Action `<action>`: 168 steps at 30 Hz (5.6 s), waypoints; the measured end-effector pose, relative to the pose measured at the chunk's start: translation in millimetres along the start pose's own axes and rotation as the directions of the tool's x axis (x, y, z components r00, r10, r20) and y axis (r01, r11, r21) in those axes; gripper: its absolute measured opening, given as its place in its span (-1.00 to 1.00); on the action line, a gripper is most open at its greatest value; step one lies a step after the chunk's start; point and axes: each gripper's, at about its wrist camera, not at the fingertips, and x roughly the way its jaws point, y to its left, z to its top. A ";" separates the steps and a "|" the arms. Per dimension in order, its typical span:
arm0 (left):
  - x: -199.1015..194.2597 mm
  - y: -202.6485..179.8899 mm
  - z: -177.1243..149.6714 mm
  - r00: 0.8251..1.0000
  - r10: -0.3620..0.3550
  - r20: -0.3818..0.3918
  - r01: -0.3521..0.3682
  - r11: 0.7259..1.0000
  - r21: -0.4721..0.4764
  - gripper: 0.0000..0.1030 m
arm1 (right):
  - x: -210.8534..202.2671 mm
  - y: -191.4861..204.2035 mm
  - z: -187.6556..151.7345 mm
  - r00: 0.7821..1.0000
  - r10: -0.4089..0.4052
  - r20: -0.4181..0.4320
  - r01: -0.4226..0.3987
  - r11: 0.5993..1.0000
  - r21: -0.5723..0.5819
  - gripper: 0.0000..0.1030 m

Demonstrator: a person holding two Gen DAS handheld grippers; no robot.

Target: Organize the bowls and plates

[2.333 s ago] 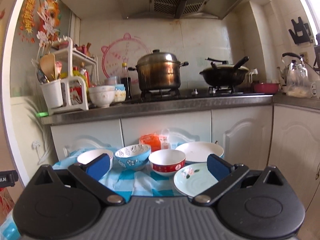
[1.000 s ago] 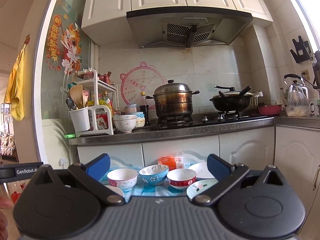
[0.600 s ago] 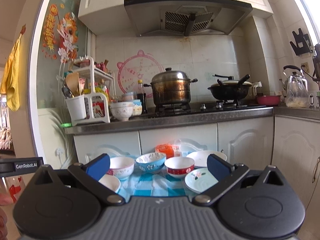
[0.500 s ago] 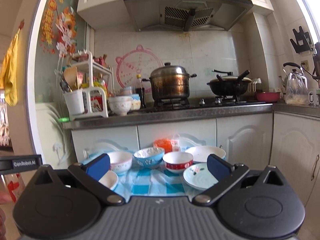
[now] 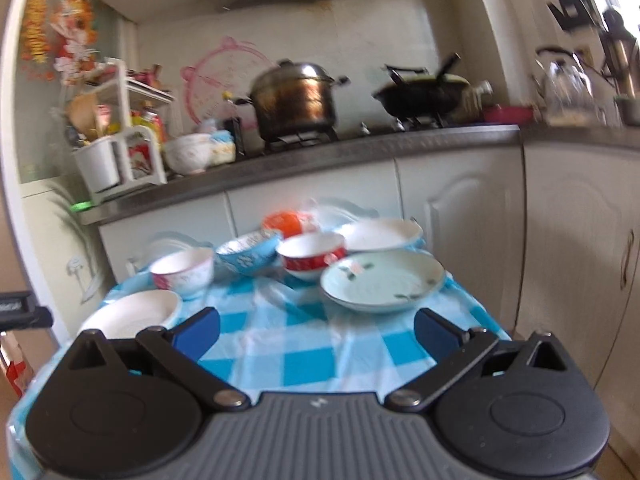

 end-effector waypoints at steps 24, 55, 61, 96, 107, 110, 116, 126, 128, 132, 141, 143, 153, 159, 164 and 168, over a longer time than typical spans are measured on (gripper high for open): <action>54.8 -69.8 -9.4 0.950 -0.310 -0.048 0.312 0.948 0.057 1.00 | 114.5 -111.0 56.0 0.999 0.030 0.030 -0.036 0.970 0.240 0.98; 167.9 -227.8 -32.8 0.846 -0.468 -0.257 0.491 0.871 0.031 0.89 | 208.7 -179.7 41.1 0.973 0.216 -0.086 -0.150 0.868 0.473 0.75; 176.7 -239.4 -33.5 0.834 -0.479 -0.274 0.504 0.863 0.026 0.37 | 212.9 -172.9 38.6 0.963 0.251 -0.104 -0.177 0.870 0.461 0.75; 179.7 -226.3 -30.4 0.836 -0.457 -0.304 0.486 0.873 0.024 -0.35 | 197.7 -140.0 35.7 0.949 0.295 -0.108 -0.257 0.928 0.271 0.79; 151.1 -164.7 -26.6 0.887 -0.386 -0.252 0.399 0.917 -0.001 -0.35 | 179.9 -100.6 21.9 0.914 0.373 -0.157 -0.349 0.923 0.161 0.44; 142.3 -149.0 -26.0 0.892 -0.378 -0.247 0.387 0.922 -0.014 -0.35 | 170.2 -88.1 19.2 0.912 0.383 -0.148 -0.366 0.921 0.129 0.39; 121.7 -112.1 -26.5 0.903 -0.356 -0.241 0.357 0.933 -0.041 -0.35 | 150.6 -59.0 13.1 0.907 0.394 -0.146 -0.391 0.919 0.053 0.38; 82.8 -54.7 -23.1 0.921 -0.324 -0.215 0.320 0.946 -0.053 -0.36 | 110.4 -21.4 1.8 0.890 0.429 -0.153 -0.437 0.899 -0.024 0.37; 76.1 -45.5 -26.4 0.927 -0.310 -0.213 0.308 0.950 -0.045 -0.36 | 104.0 -13.8 -3.2 0.886 0.431 -0.169 -0.443 0.896 -0.039 0.37; 68.0 -25.0 -31.4 0.933 -0.289 -0.215 0.284 0.957 -0.056 -0.36 | 93.2 0.3 -14.5 0.874 0.438 -0.211 -0.459 0.886 -0.061 0.36; 55.3 2.2 -37.5 0.942 -0.262 -0.209 0.253 0.965 -0.073 -0.36 | 77.1 25.0 -28.2 0.856 0.448 -0.258 -0.484 0.870 -0.097 0.36; 56.5 4.5 -37.1 0.944 -0.255 -0.208 0.243 0.967 -0.080 -0.36 | 75.1 30.1 -31.0 0.855 0.445 -0.267 -0.486 0.867 -0.109 0.36; 60.5 15.1 -42.6 0.944 -0.248 -0.216 0.231 0.968 -0.103 -0.36 | 69.1 45.4 -40.9 0.855 0.426 -0.296 -0.481 0.864 -0.148 0.36; 66.5 16.8 -49.9 0.943 -0.235 -0.238 0.214 0.971 -0.110 -0.38 | 67.7 48.0 -43.0 0.849 0.428 -0.310 -0.490 0.856 -0.161 0.45; 66.9 17.1 -49.1 0.940 -0.242 -0.240 0.220 0.969 -0.113 -0.37 | 64.4 50.6 -42.8 0.844 0.435 -0.313 -0.499 0.851 -0.162 0.57; 60.2 20.9 -45.2 0.949 -0.238 -0.207 0.220 0.970 -0.104 -0.27 | 58.4 48.2 -38.5 0.853 0.432 -0.293 -0.489 0.859 -0.155 0.85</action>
